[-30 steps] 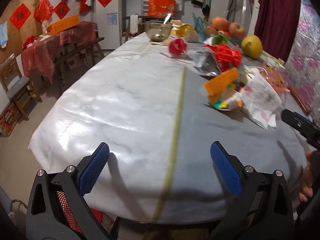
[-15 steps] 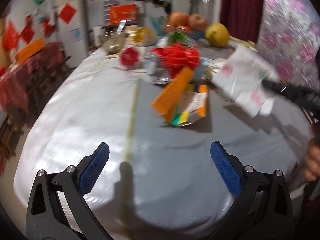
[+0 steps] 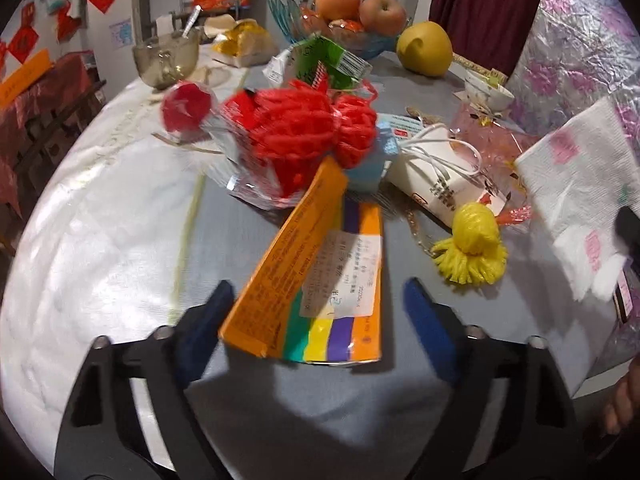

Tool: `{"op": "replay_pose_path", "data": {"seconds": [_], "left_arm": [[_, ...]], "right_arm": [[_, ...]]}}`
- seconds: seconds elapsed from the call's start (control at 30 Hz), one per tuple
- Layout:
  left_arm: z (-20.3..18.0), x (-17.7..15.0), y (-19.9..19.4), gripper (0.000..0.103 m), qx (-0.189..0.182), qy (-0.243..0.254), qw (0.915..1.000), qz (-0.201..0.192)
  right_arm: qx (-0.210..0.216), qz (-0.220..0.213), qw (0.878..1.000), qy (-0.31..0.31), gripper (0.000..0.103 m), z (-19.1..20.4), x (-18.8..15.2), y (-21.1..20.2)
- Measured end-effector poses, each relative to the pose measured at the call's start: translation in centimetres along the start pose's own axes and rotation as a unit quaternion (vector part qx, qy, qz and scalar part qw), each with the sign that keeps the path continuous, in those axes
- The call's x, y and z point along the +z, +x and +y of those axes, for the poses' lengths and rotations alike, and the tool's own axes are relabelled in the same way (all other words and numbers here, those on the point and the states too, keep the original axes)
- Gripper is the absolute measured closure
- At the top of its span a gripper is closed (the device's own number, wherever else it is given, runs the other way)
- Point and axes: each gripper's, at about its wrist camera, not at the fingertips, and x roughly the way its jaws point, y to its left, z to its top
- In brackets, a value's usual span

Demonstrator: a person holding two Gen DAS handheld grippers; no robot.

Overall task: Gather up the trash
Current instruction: 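Grasp the white foam mesh sleeve with the right gripper while the left gripper approaches the orange box, then grasp the orange box with receipt in the left gripper and lift it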

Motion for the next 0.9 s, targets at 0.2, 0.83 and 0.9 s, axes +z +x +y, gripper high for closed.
{"op": "replay_pose_path", "data": {"seconds": [0.2,0.83,0.9], "left_arm": [[-1.9,-0.6,0.0,0.043,0.023,0.033,0.9989,-0.025],[0.2,-5.0,-8.0,0.044,-0.050,-0.059,0.9950,-0.063],[-1.2,-4.8,-7.5,0.028,-0.032,-0.044,0.9959,-0.072]], "right_arm": [[0.003,-0.015,1.000,-0.007,0.095,0.6,0.1,-1.1],[0.033,-0.012,0.999,-0.030,0.095,4.2,-0.7,-3.2],[0.026,-0.017,0.999,-0.033,0.095,4.2,-0.5,-3.4]]}}
